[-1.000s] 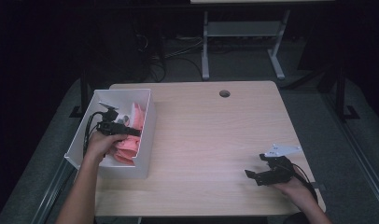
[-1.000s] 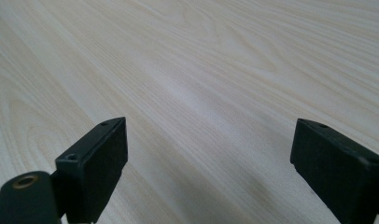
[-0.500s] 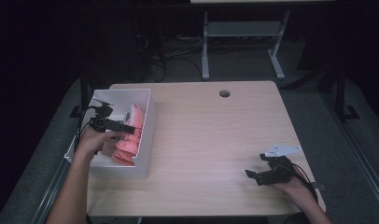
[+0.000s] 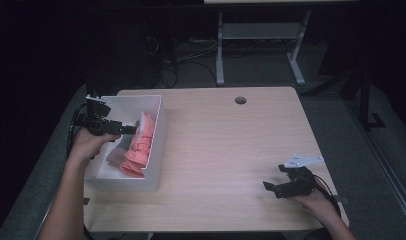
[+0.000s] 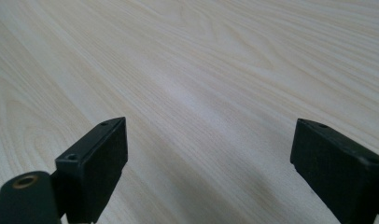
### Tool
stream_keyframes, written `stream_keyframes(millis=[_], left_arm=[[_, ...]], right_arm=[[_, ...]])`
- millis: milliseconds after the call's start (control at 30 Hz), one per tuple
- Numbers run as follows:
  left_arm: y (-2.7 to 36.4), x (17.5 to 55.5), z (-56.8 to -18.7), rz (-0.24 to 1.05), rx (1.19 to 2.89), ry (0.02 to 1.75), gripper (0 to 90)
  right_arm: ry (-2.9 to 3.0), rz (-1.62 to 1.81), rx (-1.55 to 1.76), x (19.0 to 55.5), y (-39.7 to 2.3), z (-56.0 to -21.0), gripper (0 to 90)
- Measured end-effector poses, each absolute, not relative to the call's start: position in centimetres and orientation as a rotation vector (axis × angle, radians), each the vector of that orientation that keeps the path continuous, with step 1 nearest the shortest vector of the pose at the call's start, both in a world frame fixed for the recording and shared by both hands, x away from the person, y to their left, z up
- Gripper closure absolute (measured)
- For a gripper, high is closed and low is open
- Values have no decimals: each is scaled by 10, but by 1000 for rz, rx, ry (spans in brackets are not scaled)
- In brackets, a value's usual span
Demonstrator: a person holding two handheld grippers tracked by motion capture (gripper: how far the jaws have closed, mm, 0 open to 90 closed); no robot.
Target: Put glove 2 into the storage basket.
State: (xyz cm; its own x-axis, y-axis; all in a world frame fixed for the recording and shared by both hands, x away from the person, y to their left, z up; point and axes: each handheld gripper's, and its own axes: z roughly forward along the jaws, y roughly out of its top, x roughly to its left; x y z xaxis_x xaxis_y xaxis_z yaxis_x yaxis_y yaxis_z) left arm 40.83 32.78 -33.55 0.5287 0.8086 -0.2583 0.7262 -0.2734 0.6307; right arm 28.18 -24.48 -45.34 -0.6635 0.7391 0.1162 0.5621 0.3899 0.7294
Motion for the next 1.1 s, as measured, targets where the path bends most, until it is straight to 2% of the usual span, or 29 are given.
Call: stream_keyframes(millis=[267, 600, 1100], left_arm=[[315, 401, -320, 184, 2066, 1156, 169], [278, 397, -302, 180, 2117, 1052, 170], [220, 391, -294, 143, 2200, 925, 171]], right_arm=[[2418, 1136, 1150, 281, -243, -453, 107], [2425, 1131, 1154, 280, -243, -453, 107], [2429, 1127, 1133, 280, -242, -453, 107]])
